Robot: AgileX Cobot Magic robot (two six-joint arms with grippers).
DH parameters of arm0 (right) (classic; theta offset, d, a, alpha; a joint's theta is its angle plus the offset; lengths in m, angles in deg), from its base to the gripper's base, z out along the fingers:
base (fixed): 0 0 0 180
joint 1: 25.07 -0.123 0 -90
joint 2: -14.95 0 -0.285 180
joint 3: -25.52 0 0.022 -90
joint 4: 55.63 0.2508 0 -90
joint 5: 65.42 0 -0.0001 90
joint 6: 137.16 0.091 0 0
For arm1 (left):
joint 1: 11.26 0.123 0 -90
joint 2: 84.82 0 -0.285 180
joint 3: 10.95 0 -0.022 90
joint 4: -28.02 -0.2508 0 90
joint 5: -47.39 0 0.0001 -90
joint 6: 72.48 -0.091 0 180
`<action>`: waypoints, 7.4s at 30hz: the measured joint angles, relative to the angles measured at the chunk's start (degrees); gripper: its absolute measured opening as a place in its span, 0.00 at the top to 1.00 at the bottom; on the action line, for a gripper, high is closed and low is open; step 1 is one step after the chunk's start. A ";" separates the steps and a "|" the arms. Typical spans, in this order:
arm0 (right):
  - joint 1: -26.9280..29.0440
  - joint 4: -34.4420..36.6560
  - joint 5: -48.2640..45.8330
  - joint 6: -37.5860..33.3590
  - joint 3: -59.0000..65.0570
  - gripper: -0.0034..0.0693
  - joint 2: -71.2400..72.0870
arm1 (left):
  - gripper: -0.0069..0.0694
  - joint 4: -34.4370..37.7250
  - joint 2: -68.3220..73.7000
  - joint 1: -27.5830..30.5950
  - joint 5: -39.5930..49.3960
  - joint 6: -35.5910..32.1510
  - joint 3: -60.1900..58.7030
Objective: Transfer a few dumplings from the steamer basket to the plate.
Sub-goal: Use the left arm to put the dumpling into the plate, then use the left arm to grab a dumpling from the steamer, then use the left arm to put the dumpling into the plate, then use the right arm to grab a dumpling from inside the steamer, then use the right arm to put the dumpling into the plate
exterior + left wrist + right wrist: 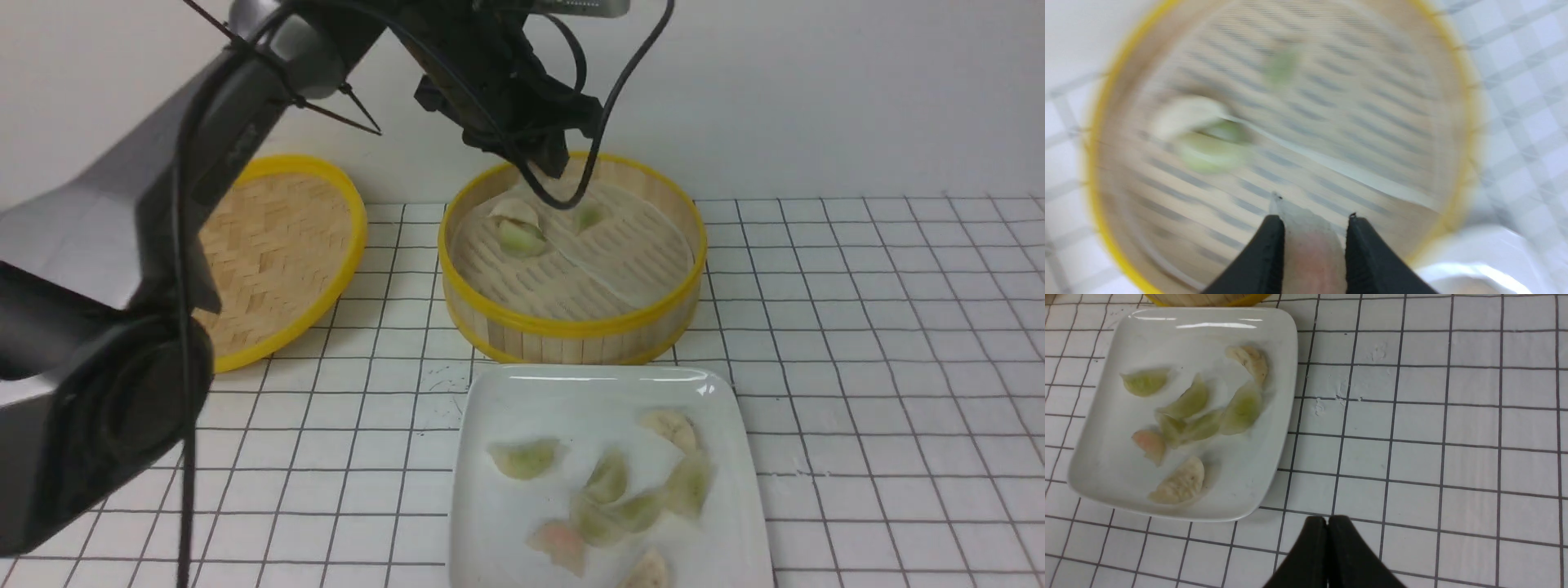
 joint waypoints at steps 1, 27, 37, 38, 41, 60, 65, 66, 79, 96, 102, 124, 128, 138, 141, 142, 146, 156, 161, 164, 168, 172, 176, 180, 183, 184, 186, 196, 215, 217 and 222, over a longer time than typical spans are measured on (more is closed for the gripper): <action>0.00 0.06 0.00 -0.18 0.00 0.97 0.00 | 0.69 0.41 -2.63 -0.77 -0.07 -0.32 -4.23; 0.00 1.28 3.22 -1.18 0.04 0.97 -0.06 | 0.40 -5.70 -3.26 -3.68 -17.56 2.61 -19.81; 0.00 2.33 3.24 -1.18 0.04 0.97 -0.09 | 0.86 -0.47 13.82 4.39 -16.92 -8.90 4.11; 0.00 2.37 3.12 -1.18 0.04 0.97 -0.09 | 0.84 -0.30 14.92 4.42 -17.00 -9.49 5.10; 0.00 2.37 2.99 -1.18 0.04 0.97 -0.09 | 0.70 -0.01 17.52 4.42 -17.72 -10.05 6.89; 0.00 4.44 2.99 -1.61 0.04 0.97 -0.09 | 0.29 -14.31 21.22 3.84 -15.01 -10.30 7.91; 0.00 6.40 2.99 -3.40 0.04 0.97 -0.09 | 0.49 -16.08 21.22 2.87 -13.74 -9.62 8.56; 0.00 6.94 2.99 -3.82 0.04 0.97 -0.09 | 0.56 -16.62 21.22 2.66 -12.68 -9.62 9.36; 0.00 9.55 2.99 -5.32 0.04 0.97 -0.12 | 0.56 -13.87 14.00 1.30 0.50 -7.90 22.58; 0.00 9.79 2.94 -5.68 0.04 0.97 -0.12 | 0.52 -0.41 -12.28 -3.76 -8.33 -11.36 -36.79; 0.00 11.43 2.94 -5.74 0.04 0.97 -0.12 | 0.18 -0.34 -10.34 -5.59 -10.46 -14.40 -35.77; 0.00 13.38 3.40 -6.65 0.04 0.97 -0.12 | 0.80 0.88 11.77 5.21 -15.75 -15.70 4.42; 0.00 13.38 3.40 -6.77 0.04 0.97 -0.30 | 0.64 0.95 13.34 5.21 -15.04 -15.15 4.61; 0.00 11.78 3.84 -9.46 -17.65 0.97 -25.29 | 0.90 -4.90 2.97 5.21 0.05 -10.73 6.99; -0.94 11.00 2.78 -11.20 -27.63 0.97 -35.56 | 0.92 -5.03 -3.66 5.27 0.03 -9.44 3.05; -1.61 10.31 2.41 -11.85 -31.35 0.97 -39.14 | 0.92 -5.03 -6.51 5.27 0.03 -8.88 0.39; -5.67 7.36 0.43 -13.60 -47.01 0.97 -53.48 | 0.92 -3.66 -18.32 5.14 0.41 -7.38 -14.40; -14.25 -0.03 -2.91 -12.28 -89.15 0.93 -87.24 | 0.92 -2.40 -41.22 5.14 0.91 -3.67 -42.89; -16.56 -1.64 -3.15 -12.19 -106.98 0.82 -101.58 | 0.92 -8.22 -52.88 5.14 0.95 1.38 -52.13; -17.53 -1.92 -3.29 -13.86 -110.57 0.75 -105.13 | 0.92 -10.69 -57.47 5.14 1.02 3.50 -55.13; -18.96 -2.29 -3.12 -16.07 -113.04 0.56 -109.70 | 0.92 -12.76 -64.31 5.14 1.15 6.46 -58.63; -20.27 -2.99 0.30 -17.32 -113.15 0.38 -113.95 | 0.92 -12.87 -69.31 5.14 1.32 7.54 -59.67; -21.32 -3.16 4.60 -17.85 -113.15 0.31 -117.06 | 0.92 -13.75 -71.33 5.14 1.43 7.61 -59.67; -22.16 -3.38 7.86 -18.03 -113.15 0.26 -118.76 | 0.92 -15.21 -71.84 5.14 1.43 7.69 -59.67; -22.34 -3.38 8.95 -18.32 -113.15 0.26 -119.07 | 0.92 -15.68 -71.84 5.14 1.43 7.91 -59.67; -22.34 -3.38 9.05 -18.33 -113.15 0.26 -119.14 | 0.92 -15.74 -71.84 5.14 1.43 7.96 -59.67; -22.34 -3.53 9.63 -19.48 -113.15 0.25 -119.63 | 0.92 -16.10 -71.84 5.14 1.43 7.96 -59.79; -22.38 -2.64 10.78 -20.61 -113.70 0.43 -121.35 | 0.92 -16.70 -71.95 5.14 1.43 7.96 -59.79; -21.79 -9.12 -3.64 -4.84 -114.83 0.48 -102.80 | 0.92 -18.66 -71.95 5.14 1.43 8.00 -60.09; -21.67 -9.00 -3.57 -3.95 -106.30 0.48 -96.97 | 0.92 -19.51 -71.95 5.14 1.43 8.19 -60.09; -23.72 -5.83 -3.01 -3.12 -71.75 0.48 -70.61 | 0.92 -19.25 -71.95 5.14 1.43 8.44 -60.26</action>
